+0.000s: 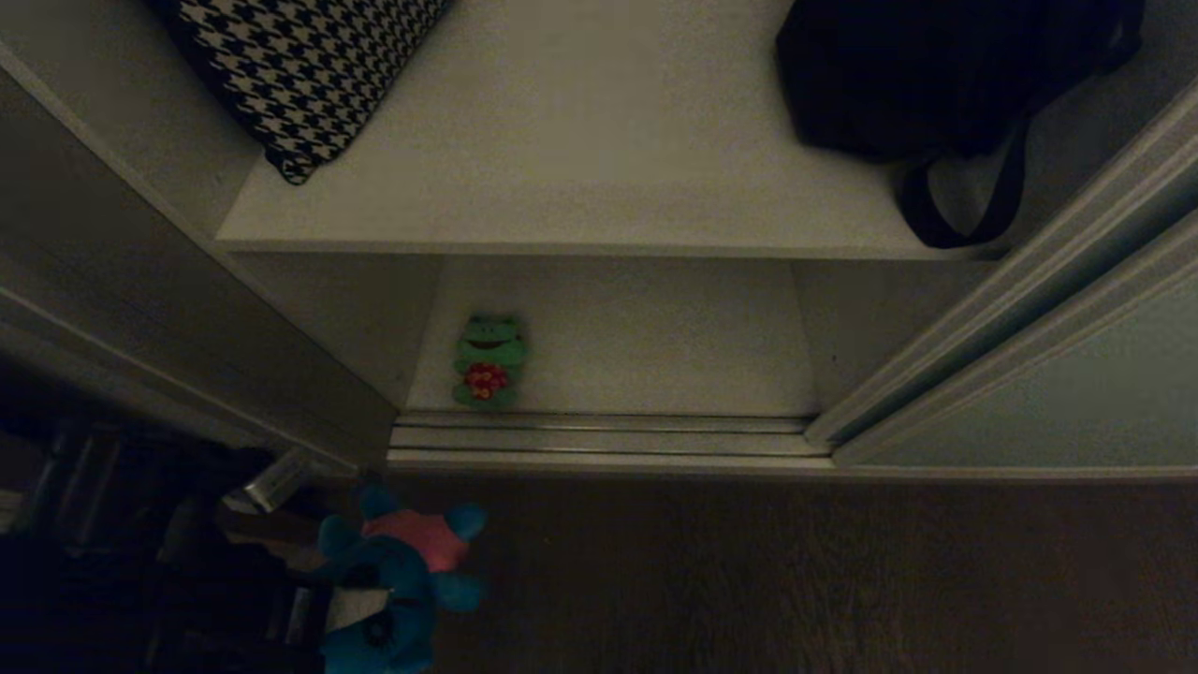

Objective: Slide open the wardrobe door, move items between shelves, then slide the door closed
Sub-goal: Place the blue doll on the lower shelf

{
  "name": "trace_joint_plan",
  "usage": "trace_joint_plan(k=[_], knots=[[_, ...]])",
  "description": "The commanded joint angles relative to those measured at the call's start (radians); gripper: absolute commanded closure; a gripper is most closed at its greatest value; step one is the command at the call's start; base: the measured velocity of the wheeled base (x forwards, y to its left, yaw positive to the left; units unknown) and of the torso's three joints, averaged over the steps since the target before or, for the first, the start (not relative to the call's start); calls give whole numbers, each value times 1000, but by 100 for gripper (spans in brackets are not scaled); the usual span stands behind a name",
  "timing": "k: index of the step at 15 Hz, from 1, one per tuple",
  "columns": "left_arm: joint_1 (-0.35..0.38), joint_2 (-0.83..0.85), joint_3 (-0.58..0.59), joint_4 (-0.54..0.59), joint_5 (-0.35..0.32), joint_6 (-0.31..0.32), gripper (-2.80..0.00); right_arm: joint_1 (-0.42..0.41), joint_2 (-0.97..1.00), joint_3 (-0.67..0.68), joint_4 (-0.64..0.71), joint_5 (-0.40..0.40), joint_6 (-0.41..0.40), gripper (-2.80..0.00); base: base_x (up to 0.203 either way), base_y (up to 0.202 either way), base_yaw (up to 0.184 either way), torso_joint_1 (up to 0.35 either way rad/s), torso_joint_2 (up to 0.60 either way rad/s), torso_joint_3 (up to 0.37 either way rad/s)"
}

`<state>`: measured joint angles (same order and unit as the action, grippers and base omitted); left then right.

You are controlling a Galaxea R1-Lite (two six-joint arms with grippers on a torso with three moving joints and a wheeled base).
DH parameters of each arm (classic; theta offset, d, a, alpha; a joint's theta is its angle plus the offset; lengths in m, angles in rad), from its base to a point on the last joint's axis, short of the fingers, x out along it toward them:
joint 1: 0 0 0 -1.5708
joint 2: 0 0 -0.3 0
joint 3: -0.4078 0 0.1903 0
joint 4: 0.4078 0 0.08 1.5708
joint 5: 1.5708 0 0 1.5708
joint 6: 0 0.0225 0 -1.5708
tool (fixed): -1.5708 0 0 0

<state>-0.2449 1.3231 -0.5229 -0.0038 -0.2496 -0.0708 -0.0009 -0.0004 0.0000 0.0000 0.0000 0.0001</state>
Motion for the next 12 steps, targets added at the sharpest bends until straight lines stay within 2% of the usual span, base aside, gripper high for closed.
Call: trace_joint_plan(k=[1, 6, 12], knots=[[-37, 72, -16, 1, -2, -2, 0, -1, -1, 0, 0, 0, 0, 0, 0, 0, 0, 5, -1, -197], [-162, 234, -66, 3, -2, -3, 0, 0, 0, 0, 0, 0, 0, 0, 0, 0, 0, 6, 1, -121], [-211, 495, -262, 1, -5, -31, 0, -1, -1, 0, 0, 0, 0, 0, 0, 0, 0, 0, 1, -5]])
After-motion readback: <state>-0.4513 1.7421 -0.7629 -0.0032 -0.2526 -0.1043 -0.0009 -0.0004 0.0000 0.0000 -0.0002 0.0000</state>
